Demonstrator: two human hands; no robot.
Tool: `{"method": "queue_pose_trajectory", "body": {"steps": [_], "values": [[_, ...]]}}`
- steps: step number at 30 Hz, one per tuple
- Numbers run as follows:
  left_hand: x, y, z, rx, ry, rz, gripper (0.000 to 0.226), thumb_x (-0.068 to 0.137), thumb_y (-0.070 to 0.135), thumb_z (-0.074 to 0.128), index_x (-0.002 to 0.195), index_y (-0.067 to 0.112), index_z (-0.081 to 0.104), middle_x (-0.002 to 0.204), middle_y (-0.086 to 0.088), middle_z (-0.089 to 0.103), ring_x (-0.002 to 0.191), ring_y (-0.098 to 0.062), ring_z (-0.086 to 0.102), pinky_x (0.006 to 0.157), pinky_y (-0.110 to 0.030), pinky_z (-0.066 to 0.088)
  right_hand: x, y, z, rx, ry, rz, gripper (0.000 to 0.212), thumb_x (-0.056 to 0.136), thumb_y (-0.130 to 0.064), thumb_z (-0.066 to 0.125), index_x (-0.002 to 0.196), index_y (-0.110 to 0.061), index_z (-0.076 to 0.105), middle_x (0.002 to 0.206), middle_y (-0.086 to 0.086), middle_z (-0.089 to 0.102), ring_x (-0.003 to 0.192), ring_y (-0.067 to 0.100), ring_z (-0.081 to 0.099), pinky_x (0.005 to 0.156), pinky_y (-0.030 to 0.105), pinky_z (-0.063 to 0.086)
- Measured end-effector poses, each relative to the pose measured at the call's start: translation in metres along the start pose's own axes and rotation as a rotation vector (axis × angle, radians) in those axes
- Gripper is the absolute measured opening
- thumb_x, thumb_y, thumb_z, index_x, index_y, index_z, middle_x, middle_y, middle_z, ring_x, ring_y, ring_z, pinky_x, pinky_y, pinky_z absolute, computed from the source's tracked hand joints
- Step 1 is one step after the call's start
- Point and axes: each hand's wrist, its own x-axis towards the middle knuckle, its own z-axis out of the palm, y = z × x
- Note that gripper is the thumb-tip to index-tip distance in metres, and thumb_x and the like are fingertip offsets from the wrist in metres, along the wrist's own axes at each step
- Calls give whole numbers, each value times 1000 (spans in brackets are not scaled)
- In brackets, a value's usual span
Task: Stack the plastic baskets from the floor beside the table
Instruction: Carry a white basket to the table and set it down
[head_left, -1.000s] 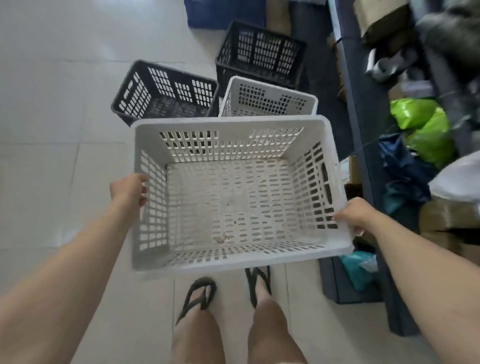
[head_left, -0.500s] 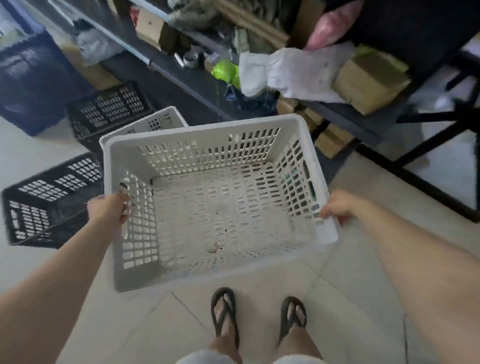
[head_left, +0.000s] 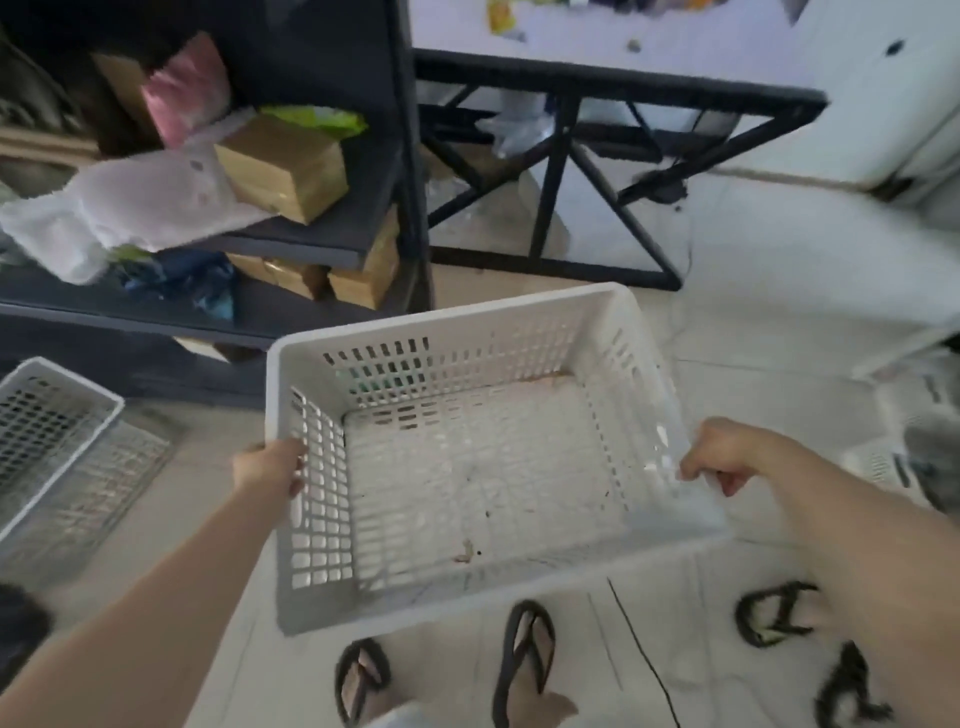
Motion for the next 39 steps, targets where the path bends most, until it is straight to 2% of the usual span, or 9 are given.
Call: {"method": "queue_pose_trajectory", "body": {"steps": [6,12,15,19,24,27,30,34,39], "values": [[-39,43,138,113,-118,33,6,82,5,59,77,3,57,63,-6,50,49,-17,42,32,-16,33,25,91,-82,148,83,92,19,74,1,70,69,0,52,62,16,55,50,26,55,44,25,48],[-27,119,246,211,-171,138,6,81,5,55,87,4,54,66,-10,47,49,-19,37,43,-25,33,75,108,-138,269,119,168,18,73,2,70,69,2,53,61,15,54,50,24,52,42,23,45],[4,162,296,239,-208,194,17,82,5,55,98,2,53,67,-9,47,51,-20,38,47,-26,35,117,94,-164,320,117,192,18,70,2,71,73,4,53,64,16,53,52,26,53,51,29,50],[63,216,363,247,-220,214,19,82,9,57,100,1,59,67,-8,51,53,-19,43,50,-26,39,186,53,-201,355,143,214,22,61,0,74,67,2,53,47,11,49,37,21,48,42,24,46],[130,271,435,269,-243,217,34,82,13,60,113,-2,61,83,-12,59,65,-22,54,60,-31,45,288,0,-245,344,146,262,31,65,-6,77,87,13,65,67,19,61,60,32,62,62,37,56],[168,296,477,285,-232,208,39,80,11,60,117,-2,58,91,-16,62,69,-29,61,55,-29,46,344,-28,-263,344,153,257,30,64,-8,77,87,9,67,65,17,61,61,31,62,61,36,55],[211,298,521,315,-212,211,41,79,10,61,119,0,57,103,-18,61,76,-30,61,53,-29,46,409,-49,-274,326,176,257,26,65,-9,76,85,6,67,62,16,60,60,31,62,64,37,56],[285,264,590,331,-230,215,25,81,4,58,106,6,58,94,-12,58,66,-21,53,46,-27,47,519,-66,-267,312,178,234,25,67,-9,74,86,6,66,65,17,61,64,33,63,64,37,56],[397,181,685,333,-213,212,20,83,1,55,102,9,57,88,-10,57,67,-21,52,55,-28,46,671,-74,-227,235,212,207,26,68,-14,75,86,1,64,71,18,64,67,35,69,66,37,58]]}}
